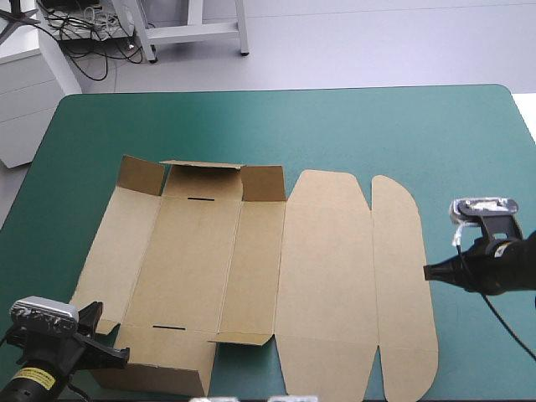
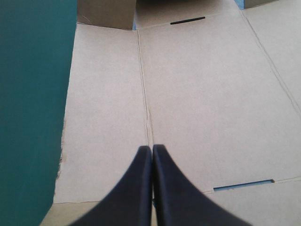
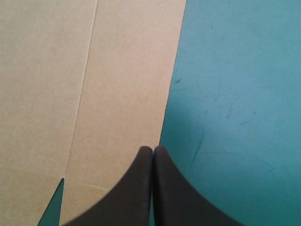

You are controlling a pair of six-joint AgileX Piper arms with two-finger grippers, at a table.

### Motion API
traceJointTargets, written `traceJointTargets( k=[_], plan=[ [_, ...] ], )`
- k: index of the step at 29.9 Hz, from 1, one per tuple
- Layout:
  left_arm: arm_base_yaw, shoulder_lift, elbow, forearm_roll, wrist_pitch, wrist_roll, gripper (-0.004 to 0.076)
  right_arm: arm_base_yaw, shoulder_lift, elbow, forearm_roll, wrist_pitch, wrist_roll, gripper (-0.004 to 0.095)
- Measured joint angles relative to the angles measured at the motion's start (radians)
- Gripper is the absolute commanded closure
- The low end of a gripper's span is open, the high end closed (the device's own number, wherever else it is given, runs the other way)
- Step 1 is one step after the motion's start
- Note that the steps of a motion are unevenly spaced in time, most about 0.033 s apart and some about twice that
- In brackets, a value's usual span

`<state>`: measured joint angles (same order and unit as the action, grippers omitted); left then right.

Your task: Fold the box

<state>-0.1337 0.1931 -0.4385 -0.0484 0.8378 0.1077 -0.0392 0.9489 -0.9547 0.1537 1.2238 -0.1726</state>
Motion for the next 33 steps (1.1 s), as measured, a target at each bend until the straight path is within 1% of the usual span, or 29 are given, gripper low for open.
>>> traceJointTargets(
  k=[5,12,16,20,24,33],
  plan=[
    [0.000,0.000,0.000,0.000,0.000,0.000,0.0734,0.000,-0.132,0.115,0.006,-0.022,0.000,0.0927],
    [0.000,0.000,0.000,0.002,0.000,0.000,0.0734,0.000,-0.297,0.201,-0.012,-0.096,0.000,0.0927],
    [0.000,0.000,0.000,0.021,0.000,0.000,0.0734,0.000,-0.351,0.227,-0.013,-0.125,-0.001,0.0927],
    [0.000,0.026,-0.007,0.022,0.009,0.000,0.0734,-0.001,-0.364,0.249,-0.023,-0.150,-0.001,0.0927],
    [0.000,0.113,-0.075,0.000,0.032,0.006,0.0734,-0.001,-0.364,0.275,-0.027,-0.170,-0.001,0.0927],
    [0.000,0.467,-0.417,-0.036,0.108,0.076,0.0734,-0.001,-0.364,0.282,-0.030,-0.196,-0.001,0.0927]
  ],
)
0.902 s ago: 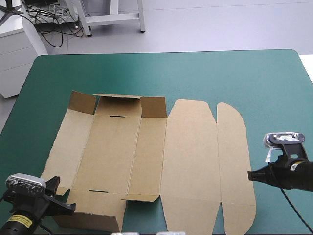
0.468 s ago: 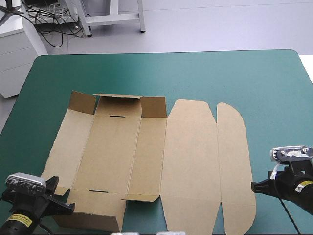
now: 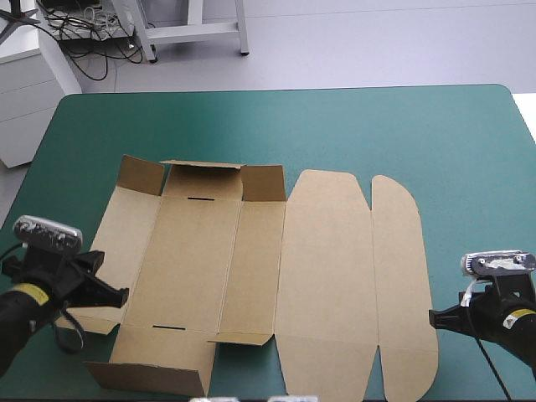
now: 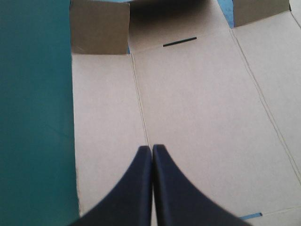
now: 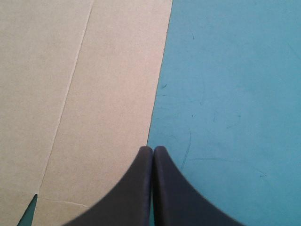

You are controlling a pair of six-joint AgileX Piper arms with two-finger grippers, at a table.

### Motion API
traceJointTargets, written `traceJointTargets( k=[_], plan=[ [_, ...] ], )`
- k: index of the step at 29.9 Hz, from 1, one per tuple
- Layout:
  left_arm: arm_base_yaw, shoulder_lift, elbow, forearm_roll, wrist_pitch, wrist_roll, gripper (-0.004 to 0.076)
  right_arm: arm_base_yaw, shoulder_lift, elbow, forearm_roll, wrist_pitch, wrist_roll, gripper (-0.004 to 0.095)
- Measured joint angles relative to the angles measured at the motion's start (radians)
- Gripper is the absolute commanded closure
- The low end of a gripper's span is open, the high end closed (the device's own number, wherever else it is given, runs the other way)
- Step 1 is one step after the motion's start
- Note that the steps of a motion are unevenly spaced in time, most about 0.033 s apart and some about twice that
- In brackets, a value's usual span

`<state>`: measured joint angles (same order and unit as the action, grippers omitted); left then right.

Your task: Fold the box

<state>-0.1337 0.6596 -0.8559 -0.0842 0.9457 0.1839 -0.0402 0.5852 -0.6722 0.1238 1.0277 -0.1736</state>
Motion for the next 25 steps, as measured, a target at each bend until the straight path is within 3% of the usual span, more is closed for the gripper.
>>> traceJointTargets(
  k=[13,25],
  plan=[
    [0.063,0.462,-0.336,-0.036,0.092,0.078,0.0734,0.000,0.000,0.000,0.000,-0.014,0.000,0.0927],
    [0.521,0.687,-0.430,-0.272,0.189,0.209,0.0734,0.000,0.000,0.000,0.000,-0.015,0.000,0.0927]
  ],
)
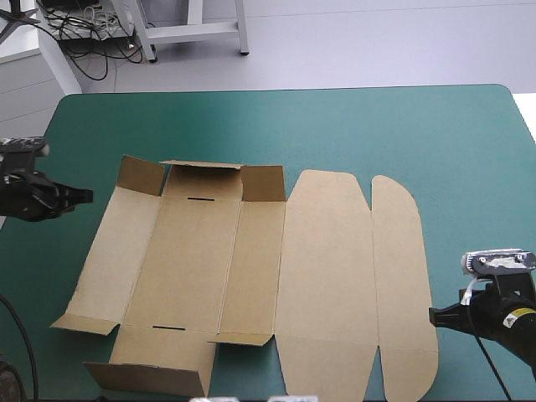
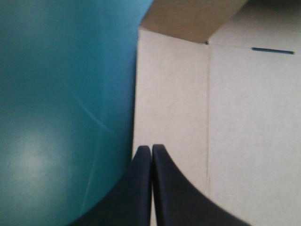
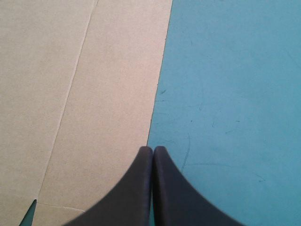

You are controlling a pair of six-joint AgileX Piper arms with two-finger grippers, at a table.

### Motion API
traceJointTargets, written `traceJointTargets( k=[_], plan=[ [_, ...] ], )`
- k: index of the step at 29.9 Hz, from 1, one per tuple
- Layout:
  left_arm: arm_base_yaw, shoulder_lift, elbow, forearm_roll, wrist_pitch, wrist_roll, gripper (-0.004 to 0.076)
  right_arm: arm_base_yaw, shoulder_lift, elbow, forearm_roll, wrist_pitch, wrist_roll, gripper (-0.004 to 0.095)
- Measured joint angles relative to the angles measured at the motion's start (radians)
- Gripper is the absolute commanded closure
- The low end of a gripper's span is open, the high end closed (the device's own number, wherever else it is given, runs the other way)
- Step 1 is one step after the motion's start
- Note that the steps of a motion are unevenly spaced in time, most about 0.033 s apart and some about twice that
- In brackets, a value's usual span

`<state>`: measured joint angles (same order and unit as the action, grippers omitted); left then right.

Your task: Fold the box

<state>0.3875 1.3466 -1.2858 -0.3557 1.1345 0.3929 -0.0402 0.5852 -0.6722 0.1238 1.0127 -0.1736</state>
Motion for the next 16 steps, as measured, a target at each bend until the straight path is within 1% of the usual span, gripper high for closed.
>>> traceJointTargets(
  k=[4,7,10,16],
  plan=[
    [0.144,0.016,-0.002,-0.018,0.072,0.029,0.0734,0.000,0.000,0.000,0.000,-0.007,0.000,0.0927],
    [0.208,0.019,-0.003,-0.007,0.094,0.051,0.0734,0.000,0.000,0.000,0.000,-0.007,0.000,0.0928],
    [0.235,0.020,-0.003,-0.007,0.098,0.055,0.0734,0.000,0.000,0.000,0.000,-0.007,0.000,0.0928],
    [0.237,0.021,-0.003,-0.042,0.100,0.058,0.0733,0.000,0.000,0.000,0.000,-0.007,0.000,0.0928]
  ],
)
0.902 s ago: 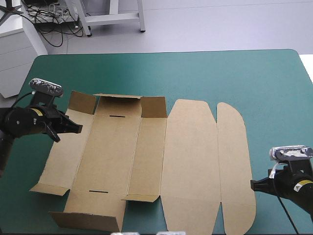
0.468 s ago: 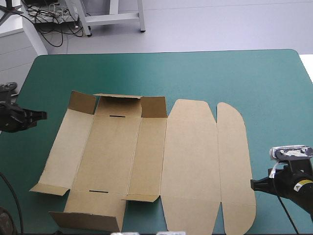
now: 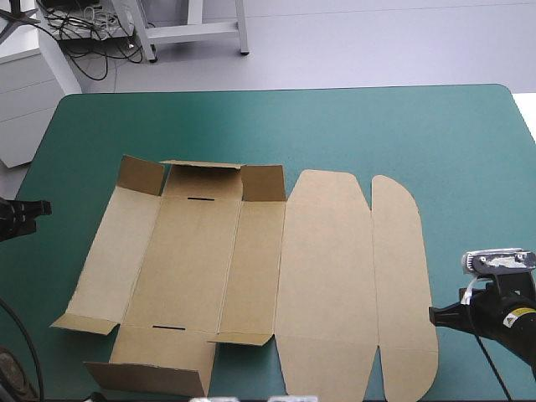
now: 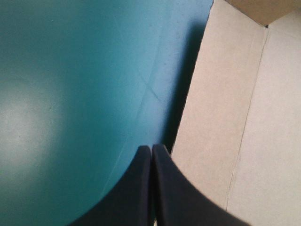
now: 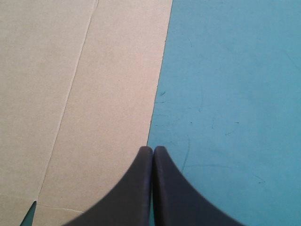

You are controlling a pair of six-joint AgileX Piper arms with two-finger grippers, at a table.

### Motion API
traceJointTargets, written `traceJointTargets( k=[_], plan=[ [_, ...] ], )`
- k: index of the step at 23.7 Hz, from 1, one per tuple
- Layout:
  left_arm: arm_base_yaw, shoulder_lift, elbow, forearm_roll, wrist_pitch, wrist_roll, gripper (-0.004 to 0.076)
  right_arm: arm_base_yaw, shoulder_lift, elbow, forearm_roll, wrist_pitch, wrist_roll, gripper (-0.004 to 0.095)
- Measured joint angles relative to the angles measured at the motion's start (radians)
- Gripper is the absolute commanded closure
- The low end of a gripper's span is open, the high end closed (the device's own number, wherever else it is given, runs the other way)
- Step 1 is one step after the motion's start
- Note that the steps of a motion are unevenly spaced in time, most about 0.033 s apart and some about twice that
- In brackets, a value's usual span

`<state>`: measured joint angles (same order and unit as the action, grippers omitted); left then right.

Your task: Fold the box

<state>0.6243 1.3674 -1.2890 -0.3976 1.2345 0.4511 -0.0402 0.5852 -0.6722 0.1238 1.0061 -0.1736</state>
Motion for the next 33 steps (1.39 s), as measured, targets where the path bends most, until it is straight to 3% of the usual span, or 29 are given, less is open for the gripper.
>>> traceJointTargets(
  k=[4,7,9,12,13,24,33],
  plan=[
    [0.000,0.000,0.000,0.005,0.000,0.014,0.0703,0.000,0.000,0.000,0.000,0.000,0.000,0.0928],
    [0.000,0.001,0.000,0.008,0.001,0.044,0.0597,0.000,0.000,0.000,0.013,0.000,0.000,0.0928],
    [0.000,0.008,0.002,0.004,0.001,0.053,0.0461,0.000,0.000,0.000,0.038,0.000,0.000,0.0928],
    [0.000,0.031,0.015,0.004,0.001,0.063,0.0160,0.000,0.000,0.000,0.056,0.000,0.000,0.0928],
    [-0.001,0.042,0.015,0.004,0.000,0.064,0.0121,0.000,0.000,0.000,0.057,0.000,0.000,0.0928],
    [-0.004,0.129,0.052,-0.015,-0.007,0.035,0.0151,0.000,0.000,0.000,0.075,0.000,0.000,0.0928],
    [-0.004,0.167,0.232,-0.022,-0.017,0.158,0.0151,0.000,0.000,0.000,0.078,0.000,-0.012,0.0928]
  ],
)
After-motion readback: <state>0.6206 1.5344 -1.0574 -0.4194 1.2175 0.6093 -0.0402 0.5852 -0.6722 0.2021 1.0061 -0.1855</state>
